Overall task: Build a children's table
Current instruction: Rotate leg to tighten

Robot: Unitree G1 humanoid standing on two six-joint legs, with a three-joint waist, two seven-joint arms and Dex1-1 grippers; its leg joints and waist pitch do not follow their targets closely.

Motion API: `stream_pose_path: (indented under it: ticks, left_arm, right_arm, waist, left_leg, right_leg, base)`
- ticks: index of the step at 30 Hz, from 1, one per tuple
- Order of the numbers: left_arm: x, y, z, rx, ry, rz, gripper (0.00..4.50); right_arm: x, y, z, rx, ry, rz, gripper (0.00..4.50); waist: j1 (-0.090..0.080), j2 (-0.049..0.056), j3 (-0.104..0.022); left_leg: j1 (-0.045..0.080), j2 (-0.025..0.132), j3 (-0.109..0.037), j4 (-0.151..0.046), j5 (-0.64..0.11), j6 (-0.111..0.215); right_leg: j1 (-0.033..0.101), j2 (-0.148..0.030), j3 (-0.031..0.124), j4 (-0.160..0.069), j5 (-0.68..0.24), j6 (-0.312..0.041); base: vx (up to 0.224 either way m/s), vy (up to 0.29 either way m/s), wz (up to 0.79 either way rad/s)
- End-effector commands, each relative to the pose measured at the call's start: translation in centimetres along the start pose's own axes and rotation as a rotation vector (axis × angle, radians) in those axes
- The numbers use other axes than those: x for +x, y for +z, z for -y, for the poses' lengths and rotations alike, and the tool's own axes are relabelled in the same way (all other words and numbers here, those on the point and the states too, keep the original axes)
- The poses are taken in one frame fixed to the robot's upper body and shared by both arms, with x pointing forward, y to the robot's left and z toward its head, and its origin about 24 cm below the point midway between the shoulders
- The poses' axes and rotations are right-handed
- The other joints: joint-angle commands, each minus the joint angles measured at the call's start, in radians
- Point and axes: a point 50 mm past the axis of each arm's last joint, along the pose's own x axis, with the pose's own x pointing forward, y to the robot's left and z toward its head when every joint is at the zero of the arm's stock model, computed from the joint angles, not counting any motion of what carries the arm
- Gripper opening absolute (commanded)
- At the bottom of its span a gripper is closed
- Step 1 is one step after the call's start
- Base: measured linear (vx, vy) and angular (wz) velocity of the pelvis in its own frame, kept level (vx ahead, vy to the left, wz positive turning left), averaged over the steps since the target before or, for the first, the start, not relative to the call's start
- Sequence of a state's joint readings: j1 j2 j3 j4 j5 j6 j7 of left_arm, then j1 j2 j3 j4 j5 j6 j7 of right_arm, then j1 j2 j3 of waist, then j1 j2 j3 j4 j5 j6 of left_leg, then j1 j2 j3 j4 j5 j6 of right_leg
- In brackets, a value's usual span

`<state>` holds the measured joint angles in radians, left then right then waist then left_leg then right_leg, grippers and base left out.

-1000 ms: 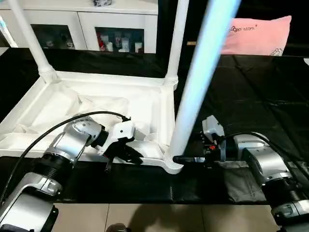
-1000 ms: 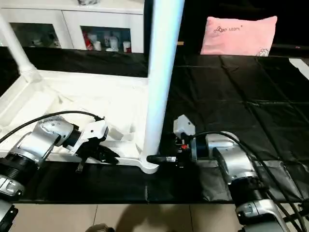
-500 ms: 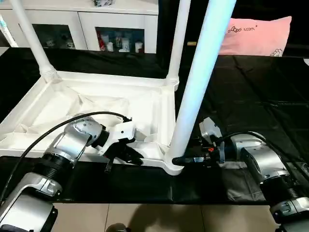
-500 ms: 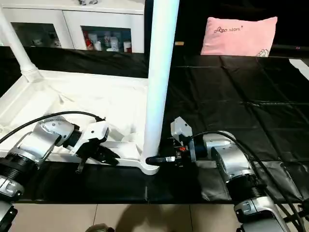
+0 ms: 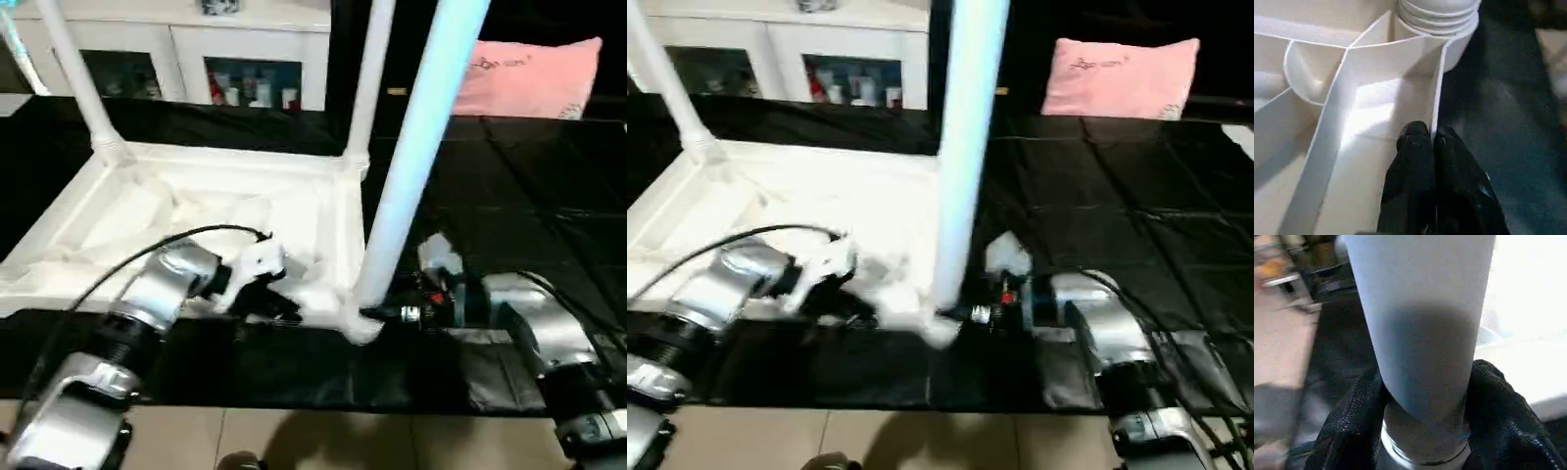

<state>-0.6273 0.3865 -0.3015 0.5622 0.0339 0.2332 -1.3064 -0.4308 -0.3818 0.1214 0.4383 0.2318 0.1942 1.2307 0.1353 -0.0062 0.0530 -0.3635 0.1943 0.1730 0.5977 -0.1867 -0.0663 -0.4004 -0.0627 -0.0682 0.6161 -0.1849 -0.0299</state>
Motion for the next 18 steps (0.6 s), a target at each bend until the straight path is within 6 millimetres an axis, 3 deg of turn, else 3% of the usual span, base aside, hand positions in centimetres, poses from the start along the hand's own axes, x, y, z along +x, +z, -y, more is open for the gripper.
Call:
stream_pose_path:
  ticks: [1,2,4,7,10,13,15,17,18]
  left_arm:
    - [1.0,2.1,-1.5,-0.094,0.204,0.11,0.0]
    - [1.0,2.1,-1.5,-0.094,0.204,0.11,0.0]
    - [1.5,2.9,-1.8,-0.121,0.245,0.135,0.0]
    - [3.0,5.6,-2.7,-0.168,0.353,0.202,0.0]
    - [3.7,7.1,-3.2,-0.183,0.419,0.237,0.0]
    - [4.1,8.1,-3.5,-0.188,0.463,0.251,0.0]
    - [4.2,8.2,-3.6,-0.174,0.484,0.233,0.0]
    - [4.3,8.1,-3.6,-0.186,0.48,0.229,0.0]
    - [4.3,8.1,-3.6,-0.186,0.48,0.229,0.0]
  right_arm:
    - [3.4,-0.3,-0.5,0.072,-0.021,-0.003,2.07]
    - [3.4,-0.3,-0.5,0.072,-0.021,-0.003,2.07]
    - [4.4,-0.2,0.1,0.108,-0.116,0.011,2.07]
    - [7.3,0.2,1.5,0.242,-0.373,0.05,2.05]
    - [8.8,0.4,1.9,0.282,-0.495,0.041,2.04]
    - [9.9,0.5,2.1,0.283,-0.58,0.009,2.04]
    - [10.4,0.7,2.0,0.284,-0.58,0.013,2.04]
    - [10.6,1.0,1.9,0.279,-0.572,0.029,2.04]
    - [10.6,1.0,1.9,0.279,-0.572,0.03,2.37]
  waist:
    - [-0.016,-0.011,-0.06]
    - [-0.016,-0.011,-0.06]
    - [-0.039,-0.013,-0.061]
    - [-0.058,-0.015,-0.064]
    - [-0.069,-0.011,-0.068]
    - [-0.068,-0.006,-0.077]
    - [-0.067,-0.006,-0.078]
    - [-0.066,-0.004,-0.075]
    - [-0.067,-0.005,-0.074]
  left_leg:
    - [0.01,0.037,-0.01,-0.074,-0.18,0.017]
    - [0.01,0.037,-0.01,-0.074,-0.18,0.017]
    - [0.008,0.031,-0.013,-0.075,-0.186,0.005]
    - [0.006,0.026,-0.011,-0.071,-0.159,0.006]
    - [0.004,0.025,-0.01,-0.069,-0.132,0.007]
    - [-0.001,0.025,-0.008,-0.062,-0.039,0.056]
    - [-0.001,0.025,-0.007,-0.061,-0.035,0.072]
    - [0.0,0.026,-0.007,-0.063,-0.053,0.083]
    - [0.0,0.027,-0.006,-0.063,-0.06,0.084]
  right_leg:
    - [0.049,-0.085,0.047,-0.086,-0.333,-0.162]
    - [0.049,-0.085,0.047,-0.086,-0.333,-0.162]
    - [0.052,-0.086,0.045,-0.091,-0.364,-0.152]
    - [0.052,-0.083,0.046,-0.088,-0.326,-0.16]
    - [0.052,-0.08,0.048,-0.084,-0.263,-0.178]
    - [0.058,-0.076,0.048,-0.063,-0.047,-0.225]
    - [0.062,-0.078,0.048,-0.059,0.001,-0.244]
    - [0.062,-0.079,0.047,-0.062,-0.009,-0.25]
    - [0.062,-0.079,0.047,-0.063,-0.018,-0.249]
  base:
    - [0.0,0.0,0.0]
    - [0.0,0.0,0.0]
    - [0.0,0.0,0.0]
    - [0.0,0.0,0.0]
    - [0.0,0.0,0.0]
    - [0.0,0.0,0.0]
    - [0.0,0.0,0.0]
    - [0.0,0.0,0.0]
    - [0.0,0.0,0.0]
